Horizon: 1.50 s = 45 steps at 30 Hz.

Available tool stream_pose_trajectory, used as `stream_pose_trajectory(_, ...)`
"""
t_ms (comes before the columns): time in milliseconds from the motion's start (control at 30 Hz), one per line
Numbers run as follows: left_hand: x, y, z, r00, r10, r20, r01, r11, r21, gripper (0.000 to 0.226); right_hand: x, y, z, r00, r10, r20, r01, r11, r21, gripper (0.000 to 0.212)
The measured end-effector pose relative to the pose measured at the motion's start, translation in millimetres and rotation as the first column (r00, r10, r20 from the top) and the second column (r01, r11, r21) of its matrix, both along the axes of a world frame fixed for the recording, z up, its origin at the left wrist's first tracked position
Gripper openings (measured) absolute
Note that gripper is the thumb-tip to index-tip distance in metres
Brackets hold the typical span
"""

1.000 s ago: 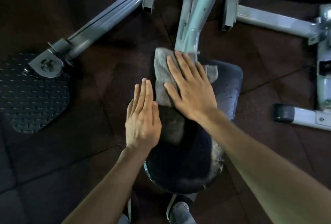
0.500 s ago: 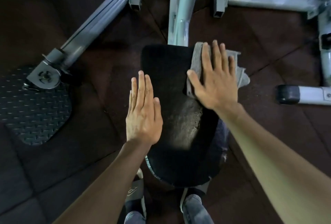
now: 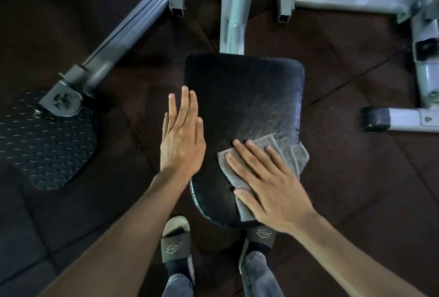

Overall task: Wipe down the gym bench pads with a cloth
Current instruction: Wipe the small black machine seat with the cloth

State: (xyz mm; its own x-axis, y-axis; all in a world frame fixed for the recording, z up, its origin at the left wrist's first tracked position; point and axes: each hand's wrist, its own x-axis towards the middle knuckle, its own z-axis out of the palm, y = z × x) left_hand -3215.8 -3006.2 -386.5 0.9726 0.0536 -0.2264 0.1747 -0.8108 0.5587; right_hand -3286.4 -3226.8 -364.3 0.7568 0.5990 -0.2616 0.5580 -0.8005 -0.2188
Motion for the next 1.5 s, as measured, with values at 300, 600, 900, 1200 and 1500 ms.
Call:
stream_pose_trajectory(300,10,11,8,0.998,0.025,0.050,-0.023,0.999,-0.038,0.050,146,54,-19,0.904,-0.410,0.123,0.409,0.912,0.036,0.065)
stream_pose_trajectory(600,10,16,15,1.000,0.002,-0.028,-0.005,0.995,-0.099,0.051,-11,35,1,0.994,-0.111,0.018,0.110,0.994,0.029,0.062)
stream_pose_trajectory(900,9,-2,16,0.998,0.029,-0.060,-0.032,0.998,-0.045,0.054,157,-2,-28,0.804,-0.585,0.106,0.585,0.810,0.031,0.064)
stream_pose_trajectory(1200,10,1,24,0.993,0.057,-0.103,-0.060,0.998,-0.028,0.052,12,43,-6,1.000,0.022,0.000,-0.022,0.991,0.130,0.059)
stream_pose_trajectory(1500,-24,4,73,0.978,0.023,-0.206,-0.040,0.996,-0.077,0.050,-11,28,41,0.881,-0.180,-0.437,0.389,0.802,0.453,0.019)
